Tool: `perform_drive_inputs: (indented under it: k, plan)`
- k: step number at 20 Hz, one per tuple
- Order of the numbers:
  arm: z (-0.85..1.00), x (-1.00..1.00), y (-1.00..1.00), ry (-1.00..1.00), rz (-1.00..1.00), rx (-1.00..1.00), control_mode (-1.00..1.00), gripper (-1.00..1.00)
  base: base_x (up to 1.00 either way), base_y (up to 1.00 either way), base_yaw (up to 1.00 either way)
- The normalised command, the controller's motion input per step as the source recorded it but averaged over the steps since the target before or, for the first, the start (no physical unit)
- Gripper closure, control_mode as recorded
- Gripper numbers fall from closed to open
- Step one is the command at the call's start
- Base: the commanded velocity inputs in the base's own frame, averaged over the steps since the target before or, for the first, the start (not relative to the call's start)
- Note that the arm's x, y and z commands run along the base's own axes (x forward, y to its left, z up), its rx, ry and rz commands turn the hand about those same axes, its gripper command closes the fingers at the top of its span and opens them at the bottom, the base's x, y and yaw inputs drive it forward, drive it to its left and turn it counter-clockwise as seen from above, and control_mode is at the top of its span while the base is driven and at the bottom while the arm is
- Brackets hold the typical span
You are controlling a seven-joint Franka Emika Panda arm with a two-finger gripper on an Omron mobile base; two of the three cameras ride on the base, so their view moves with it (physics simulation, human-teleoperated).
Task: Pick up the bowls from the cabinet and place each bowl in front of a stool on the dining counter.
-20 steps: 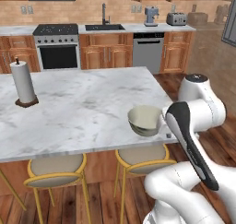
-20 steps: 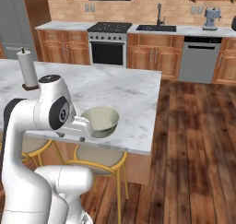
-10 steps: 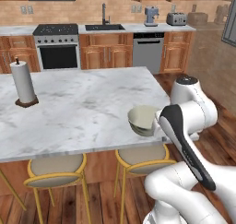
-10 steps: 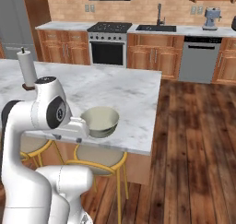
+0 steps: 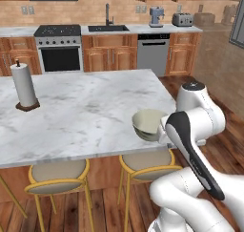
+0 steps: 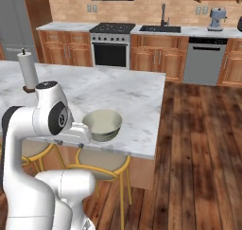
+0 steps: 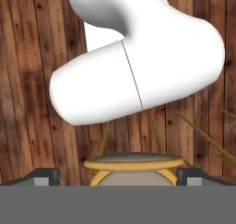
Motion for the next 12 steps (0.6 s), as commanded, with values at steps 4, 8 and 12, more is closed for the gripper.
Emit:
perform_drive_inputs:
  k: [4, 8, 12]
  plan:
    - [-0.07, -0.04, 0.00, 0.00, 0.00, 0.00, 1.00, -1.00, -0.08, -0.07, 0.00]
    - [0.00, 0.00, 0.00, 0.00, 0.00, 0.00, 1.00, -1.00, -0.34, -0.52, 0.00]
    - [0.00, 0.00, 0.00, 0.00, 0.00, 0.00, 1.00, -1.00, -0.53, -0.84, -0.01]
